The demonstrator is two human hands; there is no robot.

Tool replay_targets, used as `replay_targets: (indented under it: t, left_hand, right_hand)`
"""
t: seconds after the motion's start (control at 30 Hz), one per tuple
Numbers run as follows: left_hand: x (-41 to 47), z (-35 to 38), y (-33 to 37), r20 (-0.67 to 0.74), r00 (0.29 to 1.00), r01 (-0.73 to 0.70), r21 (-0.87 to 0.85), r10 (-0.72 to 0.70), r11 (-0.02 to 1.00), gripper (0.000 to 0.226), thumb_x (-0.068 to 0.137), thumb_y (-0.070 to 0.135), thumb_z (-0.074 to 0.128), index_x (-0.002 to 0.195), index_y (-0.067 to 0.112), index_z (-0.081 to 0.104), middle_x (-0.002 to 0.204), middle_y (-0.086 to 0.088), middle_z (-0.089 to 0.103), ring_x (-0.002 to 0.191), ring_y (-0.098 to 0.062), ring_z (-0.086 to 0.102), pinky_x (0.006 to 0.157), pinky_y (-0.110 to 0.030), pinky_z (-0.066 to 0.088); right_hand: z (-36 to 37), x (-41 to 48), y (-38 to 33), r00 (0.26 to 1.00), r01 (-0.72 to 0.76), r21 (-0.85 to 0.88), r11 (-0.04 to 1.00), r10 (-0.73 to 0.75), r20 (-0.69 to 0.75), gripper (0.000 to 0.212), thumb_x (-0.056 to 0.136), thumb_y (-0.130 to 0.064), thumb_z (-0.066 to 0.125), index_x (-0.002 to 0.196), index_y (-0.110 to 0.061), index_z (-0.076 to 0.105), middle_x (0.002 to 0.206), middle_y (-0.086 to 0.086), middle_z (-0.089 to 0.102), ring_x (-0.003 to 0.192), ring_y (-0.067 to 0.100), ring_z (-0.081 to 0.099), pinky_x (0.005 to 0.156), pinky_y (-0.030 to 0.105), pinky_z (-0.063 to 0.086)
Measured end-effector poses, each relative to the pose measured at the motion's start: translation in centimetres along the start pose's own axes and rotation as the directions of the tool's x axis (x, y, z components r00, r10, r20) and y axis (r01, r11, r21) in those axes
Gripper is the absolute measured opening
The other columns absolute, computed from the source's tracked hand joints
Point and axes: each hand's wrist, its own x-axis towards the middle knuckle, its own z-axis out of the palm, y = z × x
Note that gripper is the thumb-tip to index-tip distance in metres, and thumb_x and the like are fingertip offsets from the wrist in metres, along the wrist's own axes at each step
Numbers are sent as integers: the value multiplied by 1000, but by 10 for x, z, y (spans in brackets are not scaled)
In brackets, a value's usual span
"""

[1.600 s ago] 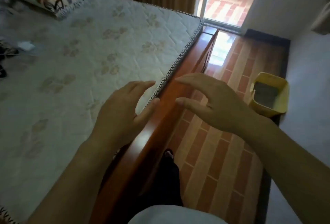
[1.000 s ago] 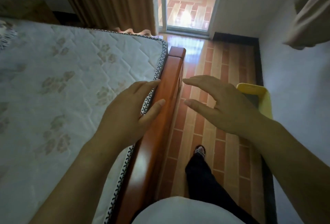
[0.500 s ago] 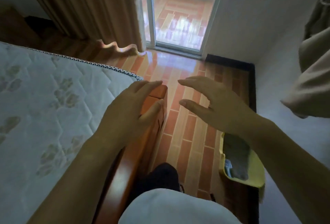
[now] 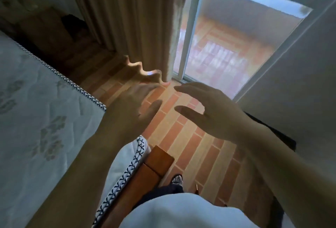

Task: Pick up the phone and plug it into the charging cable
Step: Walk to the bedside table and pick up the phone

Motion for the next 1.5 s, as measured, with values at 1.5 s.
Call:
replay_targets:
  t: [1.5]
  left_hand:
    - [669, -311, -554, -391, 741, 628, 116, -546, 770, 49, 87, 49, 41, 131, 30, 43, 130, -1, 52, 107, -18, 54, 78, -30, 44]
  right_hand:
    - [27, 1101, 20, 734, 550, 317, 773, -628, 258, 52, 85, -58, 46, 131, -33, 45, 136, -14, 46, 118, -5, 40, 94, 14, 33]
